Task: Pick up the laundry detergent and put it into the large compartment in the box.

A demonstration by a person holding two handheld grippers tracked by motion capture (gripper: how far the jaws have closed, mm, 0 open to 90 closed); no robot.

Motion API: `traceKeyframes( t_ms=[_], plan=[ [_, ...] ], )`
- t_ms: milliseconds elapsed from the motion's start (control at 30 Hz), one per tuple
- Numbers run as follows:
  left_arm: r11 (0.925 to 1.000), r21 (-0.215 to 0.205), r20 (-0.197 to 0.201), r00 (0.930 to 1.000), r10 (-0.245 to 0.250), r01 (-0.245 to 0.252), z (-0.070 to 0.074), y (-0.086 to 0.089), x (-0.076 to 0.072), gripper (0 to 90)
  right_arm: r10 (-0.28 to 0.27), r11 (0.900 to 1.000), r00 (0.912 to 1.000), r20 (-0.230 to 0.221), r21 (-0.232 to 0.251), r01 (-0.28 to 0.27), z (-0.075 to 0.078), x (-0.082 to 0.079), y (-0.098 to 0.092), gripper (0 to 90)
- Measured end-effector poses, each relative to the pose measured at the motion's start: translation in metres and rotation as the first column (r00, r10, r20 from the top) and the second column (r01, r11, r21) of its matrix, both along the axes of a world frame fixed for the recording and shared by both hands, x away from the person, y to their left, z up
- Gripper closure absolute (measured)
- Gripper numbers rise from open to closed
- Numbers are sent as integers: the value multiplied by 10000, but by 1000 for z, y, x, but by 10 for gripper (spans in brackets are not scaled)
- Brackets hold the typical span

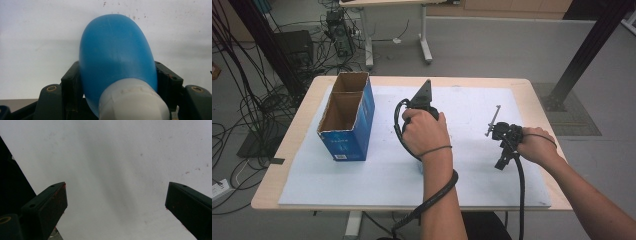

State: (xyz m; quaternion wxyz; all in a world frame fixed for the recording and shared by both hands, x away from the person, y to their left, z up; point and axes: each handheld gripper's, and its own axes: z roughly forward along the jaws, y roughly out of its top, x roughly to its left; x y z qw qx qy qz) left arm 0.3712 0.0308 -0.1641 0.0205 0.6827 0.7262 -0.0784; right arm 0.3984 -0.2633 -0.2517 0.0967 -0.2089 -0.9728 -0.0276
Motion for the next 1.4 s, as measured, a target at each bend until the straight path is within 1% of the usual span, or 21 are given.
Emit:
traceKeyframes(
  t_ms=[333,567,600,667,733,967,1400],
  plan=[
    [10000,23,108,9999,22,-22,0,-1,-2,353,-26,10000,10000,44,83,26,2,-1,-2,41],
    [10000,-50,92,10000,26,-25,0,2,-3,354,-37,10000,10000,87,42,37,3,-1,-1,41],
    [10000,-54,80,10000,29,-28,0,3,-3,354,78,10000,9999,135,20,-78,4,-1,0,41],
    [10000,-66,72,10000,13,-12,0,3,-3,354,-17,10000,9999,126,39,16,5,-1,0,41],
    [10000,-84,81,10000,20,-19,0,4,-3,354,65,10000,9999,128,13,-65,5,-1,1,41],
    [10000,-99,64,10000,13,-12,0,5,-4,355,31,10000,10000,93,23,-31,5,-1,3,41],
    [10000,7,26,10000,-40,40,0,0,-2,356,40,10000,9999,126,-6,-40,6,-1,4,41]
  ],
)
